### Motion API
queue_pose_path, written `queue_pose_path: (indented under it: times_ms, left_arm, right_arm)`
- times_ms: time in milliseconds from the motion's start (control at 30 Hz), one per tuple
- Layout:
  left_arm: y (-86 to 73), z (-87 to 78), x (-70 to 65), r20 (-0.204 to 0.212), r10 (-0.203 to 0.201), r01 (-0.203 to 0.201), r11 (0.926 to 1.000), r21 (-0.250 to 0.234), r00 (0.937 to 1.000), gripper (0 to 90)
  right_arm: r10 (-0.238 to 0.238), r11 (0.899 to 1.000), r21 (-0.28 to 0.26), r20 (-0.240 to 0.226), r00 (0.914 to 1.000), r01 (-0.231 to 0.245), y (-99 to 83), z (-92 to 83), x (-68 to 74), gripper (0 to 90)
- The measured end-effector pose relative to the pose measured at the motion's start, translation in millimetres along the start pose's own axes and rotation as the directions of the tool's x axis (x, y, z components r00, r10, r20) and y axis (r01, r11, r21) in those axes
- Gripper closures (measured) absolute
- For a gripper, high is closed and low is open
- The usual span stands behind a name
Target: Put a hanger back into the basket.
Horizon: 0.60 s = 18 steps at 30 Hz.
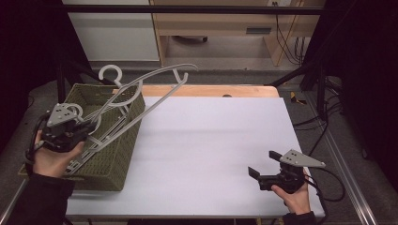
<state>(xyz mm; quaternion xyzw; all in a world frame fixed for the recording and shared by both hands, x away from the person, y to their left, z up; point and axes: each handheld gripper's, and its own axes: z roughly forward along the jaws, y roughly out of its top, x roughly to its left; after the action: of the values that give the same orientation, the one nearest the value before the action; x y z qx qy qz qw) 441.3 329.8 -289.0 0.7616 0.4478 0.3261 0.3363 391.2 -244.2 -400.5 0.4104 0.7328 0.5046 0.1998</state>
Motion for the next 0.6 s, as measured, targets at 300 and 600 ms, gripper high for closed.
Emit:
queue_pose_path:
  times_ms: [300, 600]
  left_arm:
    - [-16.2, -0.5, 46.2, -0.102, -0.036, 0.038, 0.9991, 0.021, 0.9942, 82.7]
    - [-43.6, 6.4, 73.7, -0.170, -0.024, 0.036, 0.9972, 0.065, 0.9852, 82.7]
  right_arm:
    - [0.001, 1.000, 0.006, 0.001, 1.0000, -0.001, -0.5, 2.0, 0.5, 1.5]
    - [-0.005, 1.000, 0.012, -0.001, 1.0000, 0.005, -0.9, 2.6, 0.4, 1.5]
